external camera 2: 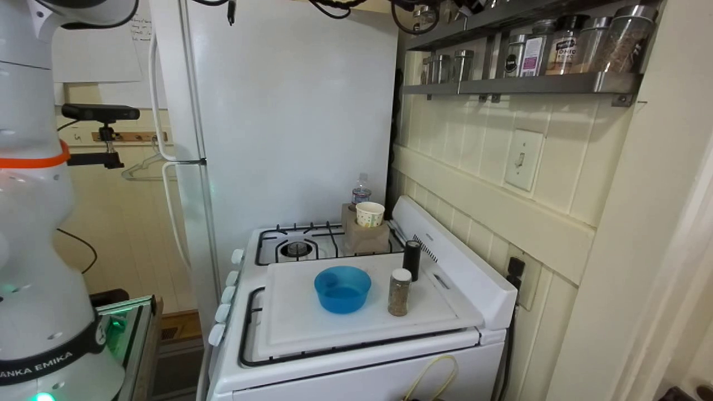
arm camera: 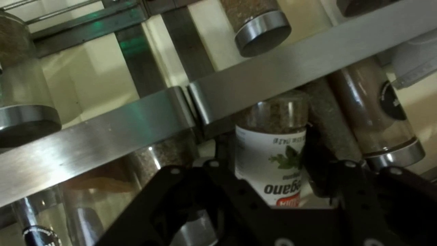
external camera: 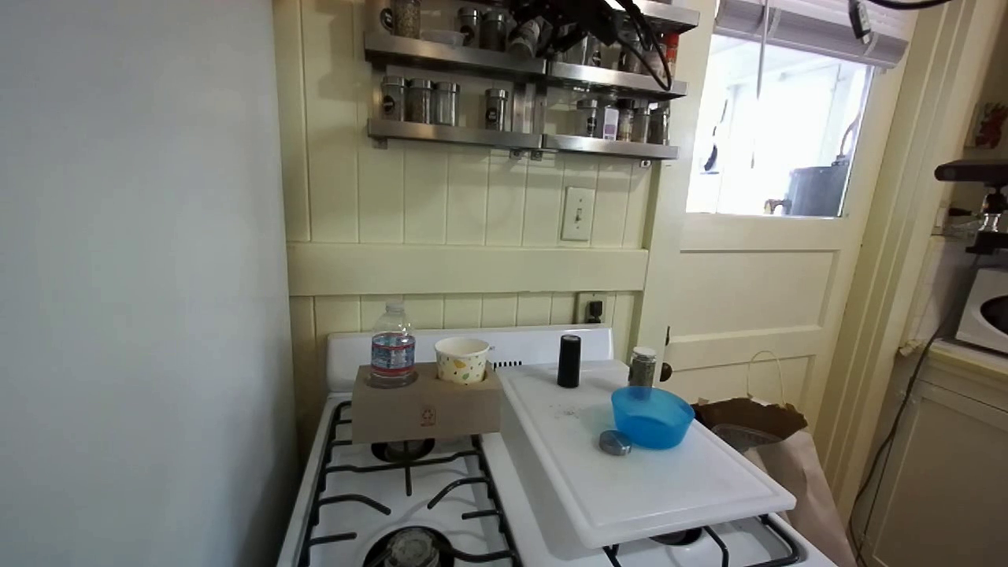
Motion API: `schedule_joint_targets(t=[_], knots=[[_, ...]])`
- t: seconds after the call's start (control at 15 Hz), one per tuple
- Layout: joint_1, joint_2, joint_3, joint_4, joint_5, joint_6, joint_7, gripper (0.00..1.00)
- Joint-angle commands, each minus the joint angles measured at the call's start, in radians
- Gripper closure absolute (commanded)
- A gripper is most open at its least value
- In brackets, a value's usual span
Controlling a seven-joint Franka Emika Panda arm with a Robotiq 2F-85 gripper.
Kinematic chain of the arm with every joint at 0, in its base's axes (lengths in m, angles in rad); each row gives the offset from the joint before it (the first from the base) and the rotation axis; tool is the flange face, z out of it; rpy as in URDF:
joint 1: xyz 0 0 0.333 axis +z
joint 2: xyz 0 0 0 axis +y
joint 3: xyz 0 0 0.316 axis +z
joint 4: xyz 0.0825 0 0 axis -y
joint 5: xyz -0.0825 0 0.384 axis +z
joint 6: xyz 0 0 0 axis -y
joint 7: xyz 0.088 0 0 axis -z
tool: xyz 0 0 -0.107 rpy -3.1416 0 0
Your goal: Straighten the bottle on the middle shelf
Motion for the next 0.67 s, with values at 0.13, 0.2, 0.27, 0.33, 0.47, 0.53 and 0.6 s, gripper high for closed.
schedule_joint_targets(t=[0.13, 0.2, 0.27, 0.33, 0.47, 0.53, 0.6], knots=[[0.005, 0.016, -0.005, 0.011, -0.014, 0.019, 0.028, 0.7], [0.005, 0.014, -0.005, 0.008, -0.014, 0.02, 0.028, 0.79], [0.005, 0.013, -0.005, 0.007, -0.014, 0.021, 0.028, 0.81], [0.005, 0.012, -0.005, 0.005, -0.018, 0.027, 0.024, 0.81], [0.007, 0.009, -0.004, -0.001, -0.033, 0.046, 0.009, 0.81], [0.008, 0.008, -0.004, -0.003, -0.04, 0.05, 0.008, 0.81], [0.007, 0.006, -0.001, -0.01, -0.042, 0.06, -0.007, 0.81]])
